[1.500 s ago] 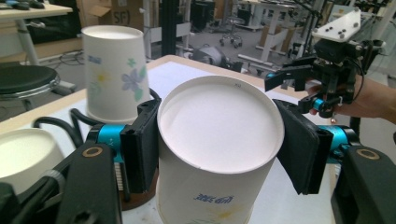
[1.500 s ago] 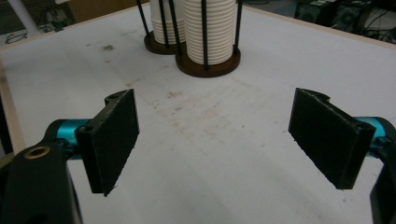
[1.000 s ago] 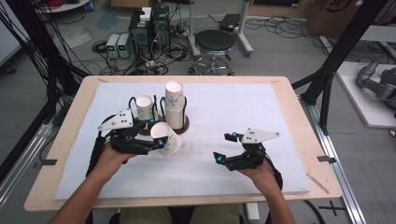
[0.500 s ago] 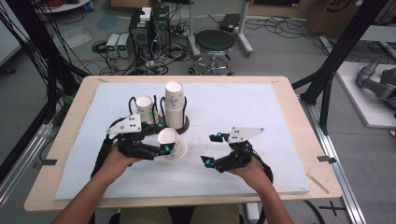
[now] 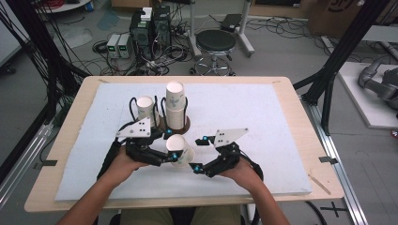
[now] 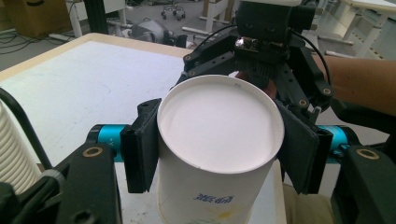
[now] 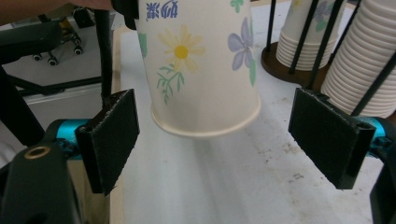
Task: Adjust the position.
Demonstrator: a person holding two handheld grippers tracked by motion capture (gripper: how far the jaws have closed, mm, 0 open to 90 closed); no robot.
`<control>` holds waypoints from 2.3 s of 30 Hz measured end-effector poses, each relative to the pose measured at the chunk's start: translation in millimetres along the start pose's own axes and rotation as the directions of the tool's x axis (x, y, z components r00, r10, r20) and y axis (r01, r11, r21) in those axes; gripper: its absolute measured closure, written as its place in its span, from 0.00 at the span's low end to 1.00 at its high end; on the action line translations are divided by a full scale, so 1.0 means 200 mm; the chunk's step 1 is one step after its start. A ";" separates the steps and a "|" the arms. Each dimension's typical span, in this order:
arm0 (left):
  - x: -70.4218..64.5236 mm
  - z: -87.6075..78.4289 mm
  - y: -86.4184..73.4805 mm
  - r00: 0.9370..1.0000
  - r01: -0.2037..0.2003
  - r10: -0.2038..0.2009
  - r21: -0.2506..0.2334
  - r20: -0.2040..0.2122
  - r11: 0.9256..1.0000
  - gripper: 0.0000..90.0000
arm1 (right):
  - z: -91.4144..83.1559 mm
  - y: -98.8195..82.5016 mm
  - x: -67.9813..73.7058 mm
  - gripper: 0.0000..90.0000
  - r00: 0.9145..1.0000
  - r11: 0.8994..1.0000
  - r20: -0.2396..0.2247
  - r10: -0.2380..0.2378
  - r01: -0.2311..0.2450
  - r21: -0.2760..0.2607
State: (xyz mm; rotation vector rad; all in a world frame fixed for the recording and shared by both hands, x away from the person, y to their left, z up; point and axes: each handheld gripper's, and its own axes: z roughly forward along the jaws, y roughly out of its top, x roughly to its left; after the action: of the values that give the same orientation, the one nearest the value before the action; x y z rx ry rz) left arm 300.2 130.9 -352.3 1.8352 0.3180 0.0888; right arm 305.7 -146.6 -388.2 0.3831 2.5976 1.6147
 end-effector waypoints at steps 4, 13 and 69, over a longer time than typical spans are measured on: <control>0.00 0.01 0.00 1.000 0.004 -0.004 0.002 0.011 1.000 0.41 | 0.02 0.00 0.00 0.19 1.000 1.000 -0.015 -0.008 0.009 0.005; -0.01 0.04 0.00 0.999 0.009 -0.009 0.000 0.040 1.000 0.41 | 0.06 0.01 0.01 0.19 0.999 1.000 -0.048 -0.021 0.022 0.006; 0.01 -0.03 0.00 1.000 0.008 -0.010 0.079 0.027 0.997 0.18 | 0.03 0.12 -0.02 0.40 0.986 0.954 -0.097 -0.134 0.155 0.257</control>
State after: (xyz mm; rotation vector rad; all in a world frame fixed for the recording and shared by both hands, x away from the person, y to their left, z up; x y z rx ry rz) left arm 300.9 137.6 -351.4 1.9116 0.3141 0.0450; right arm 315.8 -132.0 -370.8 0.1372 2.8326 1.2667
